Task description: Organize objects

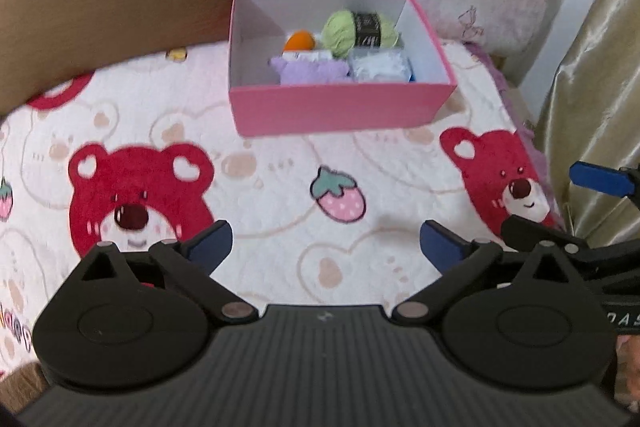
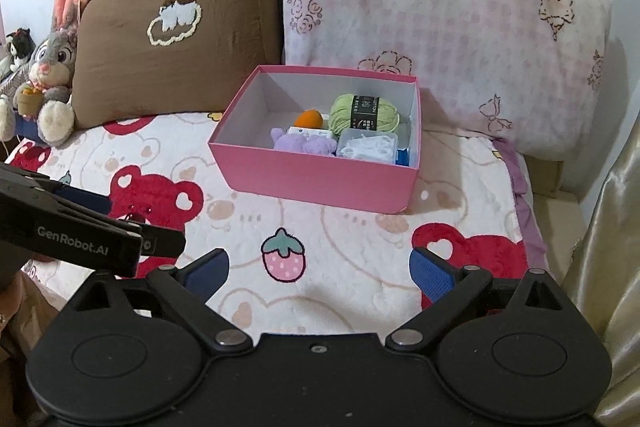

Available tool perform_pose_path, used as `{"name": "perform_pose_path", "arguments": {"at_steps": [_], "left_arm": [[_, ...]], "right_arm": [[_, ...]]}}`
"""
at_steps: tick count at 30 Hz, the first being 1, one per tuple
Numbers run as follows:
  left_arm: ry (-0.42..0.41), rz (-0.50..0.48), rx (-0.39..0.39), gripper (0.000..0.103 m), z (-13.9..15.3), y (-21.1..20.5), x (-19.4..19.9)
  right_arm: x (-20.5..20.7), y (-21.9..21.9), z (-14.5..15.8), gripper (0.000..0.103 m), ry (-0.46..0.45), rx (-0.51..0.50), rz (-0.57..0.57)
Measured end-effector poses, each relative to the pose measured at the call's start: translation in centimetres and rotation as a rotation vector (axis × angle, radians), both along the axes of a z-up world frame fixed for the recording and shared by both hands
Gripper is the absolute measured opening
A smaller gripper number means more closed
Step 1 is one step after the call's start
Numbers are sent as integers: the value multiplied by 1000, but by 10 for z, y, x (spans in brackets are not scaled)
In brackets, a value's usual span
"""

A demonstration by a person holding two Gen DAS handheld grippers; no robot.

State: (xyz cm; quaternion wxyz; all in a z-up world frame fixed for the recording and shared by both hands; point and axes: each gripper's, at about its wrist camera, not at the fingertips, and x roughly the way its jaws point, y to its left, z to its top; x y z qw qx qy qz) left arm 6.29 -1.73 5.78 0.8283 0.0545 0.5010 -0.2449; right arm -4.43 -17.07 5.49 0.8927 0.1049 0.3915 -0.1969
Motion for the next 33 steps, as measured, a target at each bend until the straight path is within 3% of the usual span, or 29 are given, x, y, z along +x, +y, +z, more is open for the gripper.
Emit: {"name": "perform_pose_path", "arguments": {"at_steps": [13, 18, 33], "left_arm": [[43, 20, 31, 102, -5, 4, -9], [-8, 5, 66, 102, 0, 0, -19], [-20, -13, 106, 102, -2, -6, -25]], "right_arm": [[-7, 2, -4, 98, 63, -33, -72], [-13, 3, -3, 98, 64, -35, -63], [-18, -3, -11, 98, 76, -16, -72]]}}
